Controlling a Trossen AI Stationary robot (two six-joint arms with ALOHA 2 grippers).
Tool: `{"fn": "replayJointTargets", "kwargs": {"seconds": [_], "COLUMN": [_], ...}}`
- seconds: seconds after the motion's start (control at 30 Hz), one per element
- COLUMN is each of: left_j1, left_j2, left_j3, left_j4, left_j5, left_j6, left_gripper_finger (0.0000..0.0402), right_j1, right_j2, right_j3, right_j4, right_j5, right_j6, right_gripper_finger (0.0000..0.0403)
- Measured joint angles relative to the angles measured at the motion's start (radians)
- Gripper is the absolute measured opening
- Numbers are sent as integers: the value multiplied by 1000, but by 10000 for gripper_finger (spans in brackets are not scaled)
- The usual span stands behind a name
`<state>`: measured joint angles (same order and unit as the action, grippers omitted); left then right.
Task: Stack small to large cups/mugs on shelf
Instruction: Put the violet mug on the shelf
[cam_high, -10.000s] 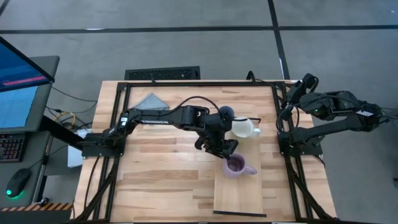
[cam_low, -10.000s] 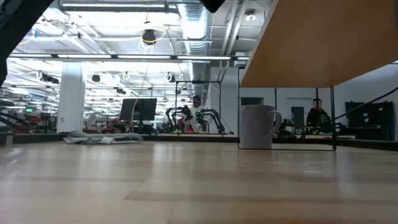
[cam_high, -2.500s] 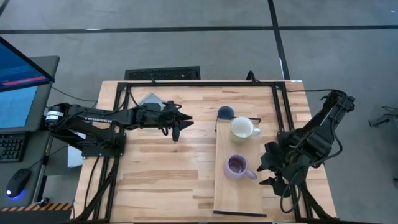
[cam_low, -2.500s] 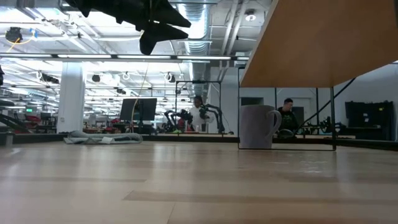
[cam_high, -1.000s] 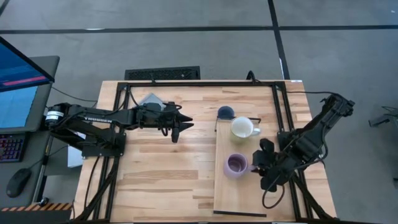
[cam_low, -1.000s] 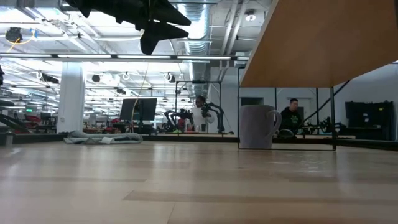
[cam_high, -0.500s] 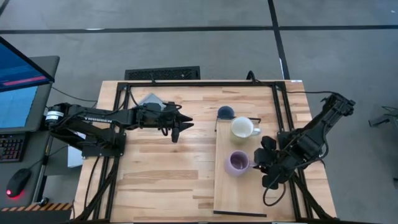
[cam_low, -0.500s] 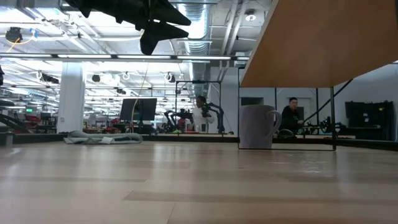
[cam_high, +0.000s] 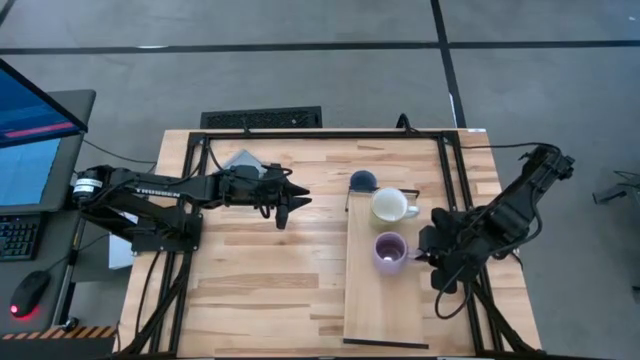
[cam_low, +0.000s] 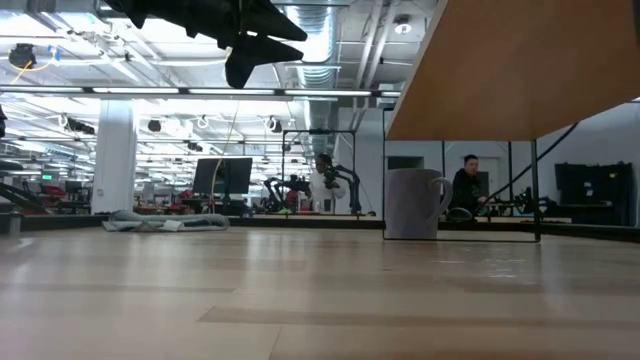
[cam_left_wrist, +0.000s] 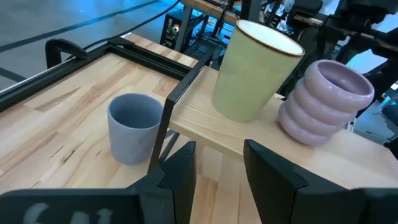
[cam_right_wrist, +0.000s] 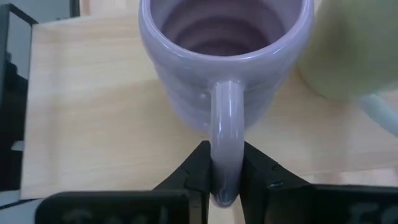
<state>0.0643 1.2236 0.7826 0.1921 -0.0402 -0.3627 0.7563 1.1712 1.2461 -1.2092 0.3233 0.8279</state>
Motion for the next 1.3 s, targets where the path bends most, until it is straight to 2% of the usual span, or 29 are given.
{"fn": "replayJointTargets", "kwargs": {"seconds": [0.37,1.1,1.3], "left_j1": [0,0,0], "left_j2": [0,0,0], "left_j3": [0,0,0], "left_j4": [0,0,0], "left_j5": [0,0,0], "left_j6": [0,-19,-19], "left_gripper_finger": [125,125,125], "right_j1": [0,-45,-45], "right_j2": [19,20,20], "right_j3": [0,0,0], "right_j4": [-5,10,9], "right_j5": [3,-16,-34], "right_j6": [-101,-149,-149], "right_gripper_finger": [69,69,88]}}
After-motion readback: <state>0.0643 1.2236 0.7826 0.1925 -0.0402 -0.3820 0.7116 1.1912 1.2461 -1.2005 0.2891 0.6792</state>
